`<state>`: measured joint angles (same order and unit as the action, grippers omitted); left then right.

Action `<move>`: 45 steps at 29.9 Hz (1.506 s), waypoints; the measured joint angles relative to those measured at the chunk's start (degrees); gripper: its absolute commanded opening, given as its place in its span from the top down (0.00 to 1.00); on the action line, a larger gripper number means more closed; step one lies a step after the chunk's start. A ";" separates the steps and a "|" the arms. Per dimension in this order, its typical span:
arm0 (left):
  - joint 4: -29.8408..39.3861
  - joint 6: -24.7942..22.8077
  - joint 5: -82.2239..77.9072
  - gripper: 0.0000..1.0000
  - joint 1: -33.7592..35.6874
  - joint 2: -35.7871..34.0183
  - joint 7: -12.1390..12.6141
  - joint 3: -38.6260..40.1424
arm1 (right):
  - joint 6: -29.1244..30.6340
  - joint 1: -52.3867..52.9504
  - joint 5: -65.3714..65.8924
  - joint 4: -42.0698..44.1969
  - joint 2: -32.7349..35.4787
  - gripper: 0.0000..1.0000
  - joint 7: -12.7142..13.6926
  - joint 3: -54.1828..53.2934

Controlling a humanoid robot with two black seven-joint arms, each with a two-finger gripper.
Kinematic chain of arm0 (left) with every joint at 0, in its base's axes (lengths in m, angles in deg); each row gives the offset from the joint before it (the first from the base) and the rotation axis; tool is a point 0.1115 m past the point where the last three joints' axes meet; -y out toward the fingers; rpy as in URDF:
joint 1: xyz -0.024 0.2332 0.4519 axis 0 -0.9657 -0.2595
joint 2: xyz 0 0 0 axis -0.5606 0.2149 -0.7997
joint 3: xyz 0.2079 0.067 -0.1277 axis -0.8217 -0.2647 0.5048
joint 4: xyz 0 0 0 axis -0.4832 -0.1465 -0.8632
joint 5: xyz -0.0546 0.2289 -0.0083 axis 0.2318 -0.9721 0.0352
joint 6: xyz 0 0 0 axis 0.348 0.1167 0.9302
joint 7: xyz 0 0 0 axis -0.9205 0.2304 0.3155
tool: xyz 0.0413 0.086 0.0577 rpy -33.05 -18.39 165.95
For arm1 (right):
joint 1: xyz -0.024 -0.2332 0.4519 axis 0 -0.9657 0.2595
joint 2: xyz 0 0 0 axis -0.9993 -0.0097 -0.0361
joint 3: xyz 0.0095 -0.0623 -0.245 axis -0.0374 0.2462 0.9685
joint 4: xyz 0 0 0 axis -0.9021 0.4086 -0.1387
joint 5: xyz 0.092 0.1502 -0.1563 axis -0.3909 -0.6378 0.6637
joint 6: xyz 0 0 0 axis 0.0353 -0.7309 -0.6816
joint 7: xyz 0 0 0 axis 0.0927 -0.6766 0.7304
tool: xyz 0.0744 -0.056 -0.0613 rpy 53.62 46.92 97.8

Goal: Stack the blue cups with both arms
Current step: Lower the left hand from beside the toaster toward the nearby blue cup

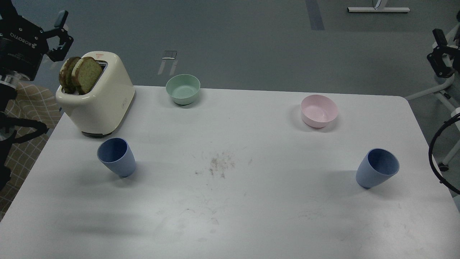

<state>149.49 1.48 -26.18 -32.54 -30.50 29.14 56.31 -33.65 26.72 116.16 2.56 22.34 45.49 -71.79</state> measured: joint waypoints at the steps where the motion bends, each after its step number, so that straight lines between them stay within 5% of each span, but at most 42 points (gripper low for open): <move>1: -0.22 0.00 0.11 0.02 0.16 -0.02 0.04 0.15 | 0.00 -0.06 0.00 0.01 0.17 0.00 0.03 -0.04; 4: -0.91 -0.35 0.06 0.03 0.54 -0.20 1.16 0.11 | 0.00 -0.29 0.00 0.03 0.55 0.00 0.15 -0.39; 9: -1.49 -0.71 -0.22 0.02 1.74 0.17 8.57 0.07 | 0.00 -0.46 0.00 0.24 0.60 0.00 0.22 -0.50; 11: -1.59 -0.80 -0.39 0.02 1.95 0.99 9.74 0.21 | 0.00 -0.48 0.00 0.24 0.52 0.00 0.22 -0.49; 25: 4.08 -2.05 -5.32 0.03 -4.17 -5.95 9.40 -0.56 | 0.00 -3.38 -1.25 -0.40 0.22 0.00 -0.80 -2.13; 32: 12.21 -1.78 -25.35 0.03 -10.97 -11.37 6.81 0.25 | 0.00 -4.05 -7.17 -1.24 -0.42 0.00 -0.81 -2.42; 40: 17.44 -2.33 -43.04 0.03 -15.55 -21.66 -0.82 -0.55 | 0.00 -6.44 -7.88 -1.09 -0.46 0.00 -1.52 -2.50; 45: 22.98 -2.35 -57.91 0.05 -18.99 -25.85 -2.14 -0.65 | 0.00 -7.86 -8.64 -1.06 -0.47 0.00 -2.85 -3.67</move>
<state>172.47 -0.87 -84.09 -51.53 -56.35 27.00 55.66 -33.65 18.86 107.53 1.51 21.87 42.64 -75.47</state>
